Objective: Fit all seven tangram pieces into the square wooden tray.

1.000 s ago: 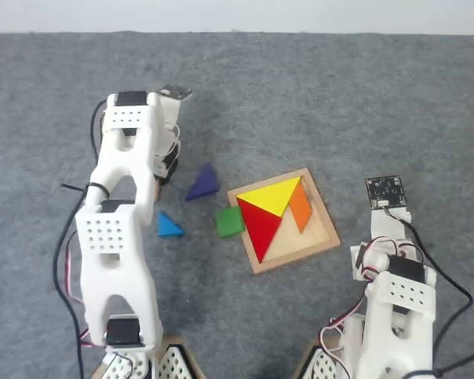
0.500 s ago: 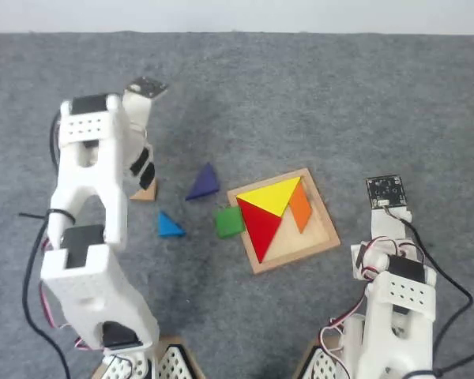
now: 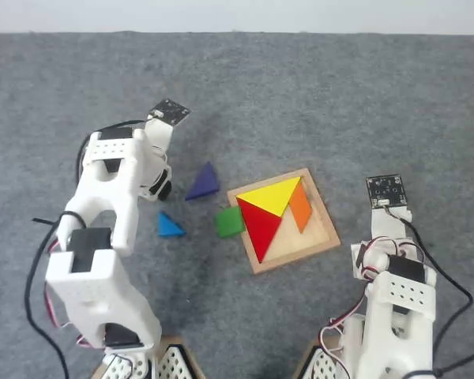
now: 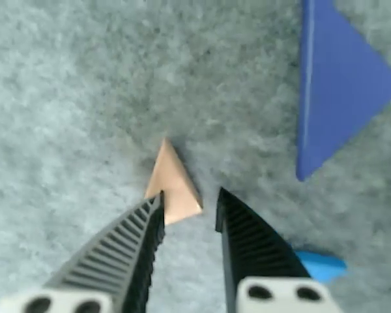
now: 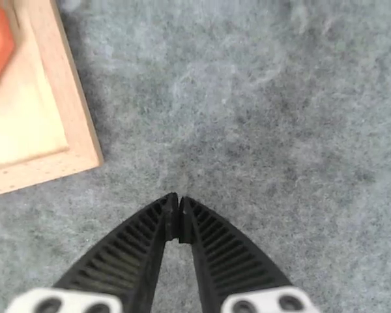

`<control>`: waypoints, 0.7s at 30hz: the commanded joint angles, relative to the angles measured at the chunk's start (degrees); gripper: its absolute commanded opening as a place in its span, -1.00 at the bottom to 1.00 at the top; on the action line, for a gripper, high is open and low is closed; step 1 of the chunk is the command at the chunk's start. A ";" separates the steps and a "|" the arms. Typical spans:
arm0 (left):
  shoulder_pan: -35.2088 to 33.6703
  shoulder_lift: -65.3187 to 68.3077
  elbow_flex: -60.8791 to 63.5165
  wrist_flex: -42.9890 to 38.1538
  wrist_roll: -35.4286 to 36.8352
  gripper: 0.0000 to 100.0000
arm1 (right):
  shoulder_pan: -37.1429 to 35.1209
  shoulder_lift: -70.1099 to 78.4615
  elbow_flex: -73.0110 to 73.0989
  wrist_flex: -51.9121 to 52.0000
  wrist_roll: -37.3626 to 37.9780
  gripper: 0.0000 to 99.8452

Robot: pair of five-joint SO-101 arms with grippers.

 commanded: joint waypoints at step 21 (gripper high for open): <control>-1.41 -4.22 -9.36 14.51 -2.81 -0.98 | 0.66 -1.19 -0.26 -0.92 0.53 -0.98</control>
